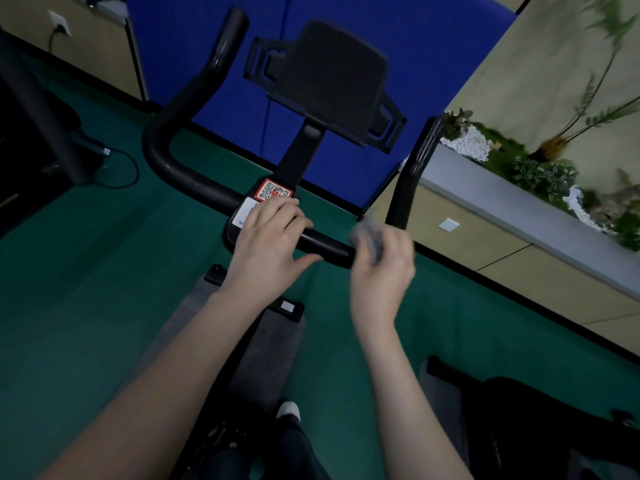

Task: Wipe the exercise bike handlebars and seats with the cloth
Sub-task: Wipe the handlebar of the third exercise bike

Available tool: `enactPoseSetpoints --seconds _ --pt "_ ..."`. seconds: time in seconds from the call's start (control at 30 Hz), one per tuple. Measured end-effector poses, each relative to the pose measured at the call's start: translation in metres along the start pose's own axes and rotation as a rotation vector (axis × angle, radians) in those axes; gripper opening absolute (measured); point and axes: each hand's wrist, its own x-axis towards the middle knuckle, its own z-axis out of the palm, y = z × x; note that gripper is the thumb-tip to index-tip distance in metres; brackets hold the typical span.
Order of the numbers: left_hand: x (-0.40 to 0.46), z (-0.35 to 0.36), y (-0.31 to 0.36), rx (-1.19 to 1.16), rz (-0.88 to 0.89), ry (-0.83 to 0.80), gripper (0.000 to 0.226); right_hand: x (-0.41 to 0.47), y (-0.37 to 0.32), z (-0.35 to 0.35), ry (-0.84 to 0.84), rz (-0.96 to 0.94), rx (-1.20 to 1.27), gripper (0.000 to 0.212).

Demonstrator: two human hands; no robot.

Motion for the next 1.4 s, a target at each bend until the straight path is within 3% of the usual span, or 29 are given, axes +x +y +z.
enactPoseSetpoints --seconds 0.13,0.4,0.67,0.77,0.9,1.0,1.13,1.27,1.4 --pt "0.000 0.001 -0.001 -0.010 -0.009 -0.003 0.042 0.005 -0.001 0.014 -0.261 -0.172 -0.137 0.009" --pt "-0.003 0.001 -0.002 -0.001 0.021 -0.003 0.043 0.080 -0.004 -0.008 -0.979 -0.087 -0.366 0.017" --pt "-0.003 0.000 -0.003 -0.005 0.014 -0.002 0.043 0.100 -0.001 -0.004 -1.197 -0.196 -0.465 0.015" --pt "-0.004 0.000 -0.003 0.003 0.022 -0.004 0.044 0.112 0.004 -0.001 -1.263 -0.265 -0.625 0.030" --pt "-0.004 0.000 -0.004 0.011 0.026 -0.006 0.044 0.116 0.020 -0.001 -1.139 -0.302 -0.659 0.032" --pt "-0.004 0.001 -0.004 0.008 0.024 -0.007 0.044 0.092 0.029 -0.011 -0.976 -0.298 -0.429 0.022" --pt "-0.004 0.002 -0.003 0.016 0.017 -0.011 0.044 0.052 0.045 -0.021 -0.444 -0.278 -0.103 0.007" --pt "-0.004 0.002 -0.003 0.019 0.005 -0.020 0.044 0.027 0.057 -0.005 0.061 -0.004 0.103 0.014" --pt "-0.004 0.001 -0.003 0.022 -0.009 -0.040 0.043 -0.002 0.041 0.011 0.268 0.162 0.245 0.020"
